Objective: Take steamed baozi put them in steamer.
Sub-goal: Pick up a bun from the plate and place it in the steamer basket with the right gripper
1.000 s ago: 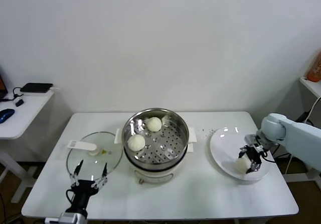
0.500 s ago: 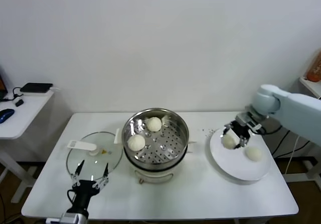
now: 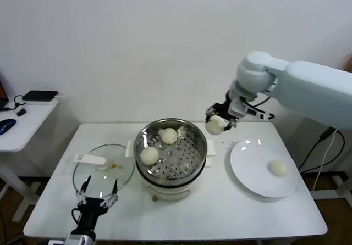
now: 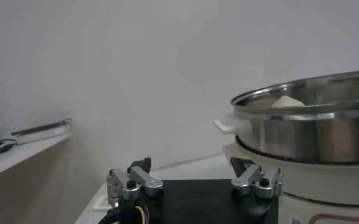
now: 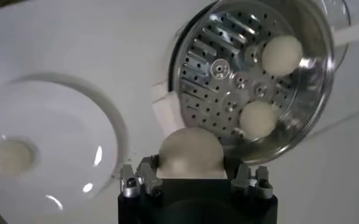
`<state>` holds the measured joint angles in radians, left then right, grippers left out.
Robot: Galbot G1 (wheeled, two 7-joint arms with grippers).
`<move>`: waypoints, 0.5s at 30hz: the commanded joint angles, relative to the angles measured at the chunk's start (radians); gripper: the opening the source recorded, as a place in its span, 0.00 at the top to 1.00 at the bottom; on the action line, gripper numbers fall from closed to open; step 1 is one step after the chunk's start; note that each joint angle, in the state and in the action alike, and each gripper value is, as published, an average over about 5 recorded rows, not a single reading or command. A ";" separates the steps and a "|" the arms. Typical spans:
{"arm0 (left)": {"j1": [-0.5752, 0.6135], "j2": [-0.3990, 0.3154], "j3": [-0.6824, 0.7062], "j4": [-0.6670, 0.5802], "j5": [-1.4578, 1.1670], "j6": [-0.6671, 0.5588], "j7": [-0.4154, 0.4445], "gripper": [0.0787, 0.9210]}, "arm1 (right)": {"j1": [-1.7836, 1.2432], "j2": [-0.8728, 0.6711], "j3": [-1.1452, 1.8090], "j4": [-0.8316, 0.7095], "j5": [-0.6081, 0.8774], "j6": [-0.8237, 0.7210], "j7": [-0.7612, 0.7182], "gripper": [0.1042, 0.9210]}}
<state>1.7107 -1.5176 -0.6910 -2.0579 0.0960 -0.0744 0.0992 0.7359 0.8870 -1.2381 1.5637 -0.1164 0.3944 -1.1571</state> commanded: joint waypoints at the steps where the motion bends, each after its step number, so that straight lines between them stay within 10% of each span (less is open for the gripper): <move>1: 0.011 0.003 -0.003 -0.008 0.002 0.002 0.000 0.12 | -0.044 0.242 0.067 0.040 -0.174 0.101 -0.003 0.28; 15: 0.008 0.004 -0.008 -0.003 0.006 0.005 0.001 0.12 | -0.204 0.371 0.024 0.019 -0.222 0.058 -0.003 0.27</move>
<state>1.7200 -1.5142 -0.6992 -2.0647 0.1017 -0.0708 0.1002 0.6266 1.1512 -1.2116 1.5787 -0.2780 0.4428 -1.1586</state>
